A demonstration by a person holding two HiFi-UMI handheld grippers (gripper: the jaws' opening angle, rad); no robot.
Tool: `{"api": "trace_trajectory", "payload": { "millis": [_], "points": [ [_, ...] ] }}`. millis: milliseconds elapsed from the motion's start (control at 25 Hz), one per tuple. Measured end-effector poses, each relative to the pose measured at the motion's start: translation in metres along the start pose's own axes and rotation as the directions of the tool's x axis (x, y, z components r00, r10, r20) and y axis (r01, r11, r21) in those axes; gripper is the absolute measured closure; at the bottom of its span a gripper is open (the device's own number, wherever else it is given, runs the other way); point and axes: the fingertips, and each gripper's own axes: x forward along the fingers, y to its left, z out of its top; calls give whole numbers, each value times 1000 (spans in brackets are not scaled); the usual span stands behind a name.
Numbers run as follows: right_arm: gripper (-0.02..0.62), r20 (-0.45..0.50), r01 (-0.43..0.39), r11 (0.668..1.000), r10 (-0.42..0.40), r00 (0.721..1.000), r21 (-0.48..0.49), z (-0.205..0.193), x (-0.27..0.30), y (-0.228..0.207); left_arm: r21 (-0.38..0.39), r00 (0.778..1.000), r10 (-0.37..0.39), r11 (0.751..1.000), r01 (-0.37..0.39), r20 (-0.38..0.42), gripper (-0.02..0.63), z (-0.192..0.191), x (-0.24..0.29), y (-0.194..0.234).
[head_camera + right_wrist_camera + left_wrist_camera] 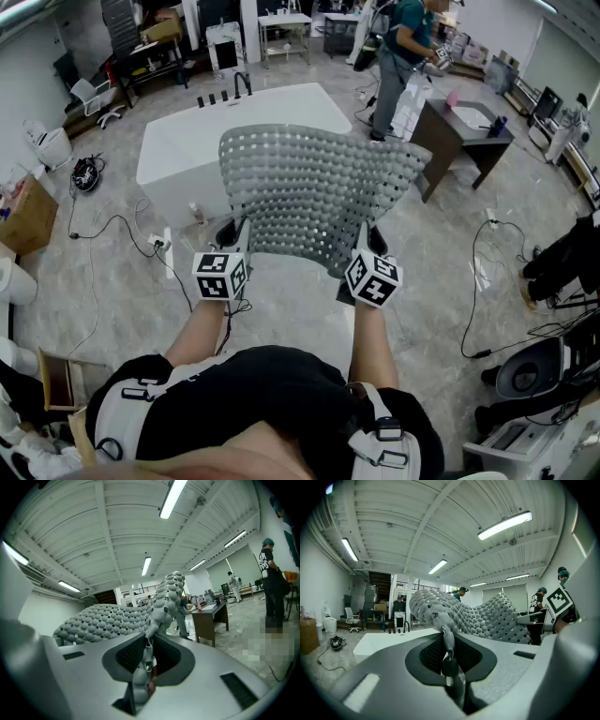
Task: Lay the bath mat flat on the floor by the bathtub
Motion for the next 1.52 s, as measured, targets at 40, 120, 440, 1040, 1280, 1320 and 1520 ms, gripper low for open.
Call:
{"api": "trace_trajectory", "payload": {
  "millis": [40,120,440,1040,1280,1320,1520],
  "points": [
    [540,0,-1,1000,1,1000,7,-1,0,0,2,1000,-5,1000,5,2,563,-1,-1,-1],
    [540,1,-3,1000,3,1000,16,-4,-1,1,8,1000,-15,1000,15,4,563,-2,-2,-2],
    [540,1,-5,1000,5,1000,29,-7,-9,12,0,1000,-28,1000,28,-1,563,-5,-12,4],
    [540,1,34,998,-35,999,47,-31,-19,55,-13,996,-86,996,86,-4,563,-23,-29,44],
    [538,2,56,996,-56,998,63,-44,-14,58,-8,992,-119,993,119,-30,563,-37,-22,53],
    [540,4,59,996,-60,998,66,-45,-11,56,-6,992,-122,993,122,-32,563,-39,-19,53],
    [538,9,57,996,-57,998,74,-42,13,41,6,992,-120,993,121,-28,563,-38,6,51]
  ]
}}
